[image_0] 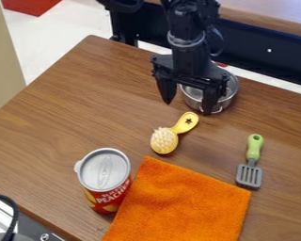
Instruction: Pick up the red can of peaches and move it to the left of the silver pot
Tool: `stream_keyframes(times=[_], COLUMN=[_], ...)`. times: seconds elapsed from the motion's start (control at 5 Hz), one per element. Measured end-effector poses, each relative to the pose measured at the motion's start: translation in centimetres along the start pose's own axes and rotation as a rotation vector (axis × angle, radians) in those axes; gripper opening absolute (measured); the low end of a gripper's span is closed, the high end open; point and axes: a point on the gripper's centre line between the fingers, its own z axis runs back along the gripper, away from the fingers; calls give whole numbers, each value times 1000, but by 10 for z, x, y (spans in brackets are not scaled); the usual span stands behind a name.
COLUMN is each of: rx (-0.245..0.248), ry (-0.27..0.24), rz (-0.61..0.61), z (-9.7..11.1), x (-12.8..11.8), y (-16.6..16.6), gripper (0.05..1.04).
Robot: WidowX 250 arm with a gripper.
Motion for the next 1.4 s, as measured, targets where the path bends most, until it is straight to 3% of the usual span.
stream_keyframes(times=[0.2, 0.4, 0.6, 0.8, 1.2, 1.4], rx=[4, 4, -4, 18, 45, 90], ry=[29, 58, 32, 34, 126, 154], rz=[8, 67, 92, 174, 359, 443], z=[-6, 1, 15, 6, -1, -7], x=[-6, -30, -49, -87, -152, -160], y=[0, -8, -17, -21, -11, 3], gripper=[999, 999, 999, 999, 999, 999])
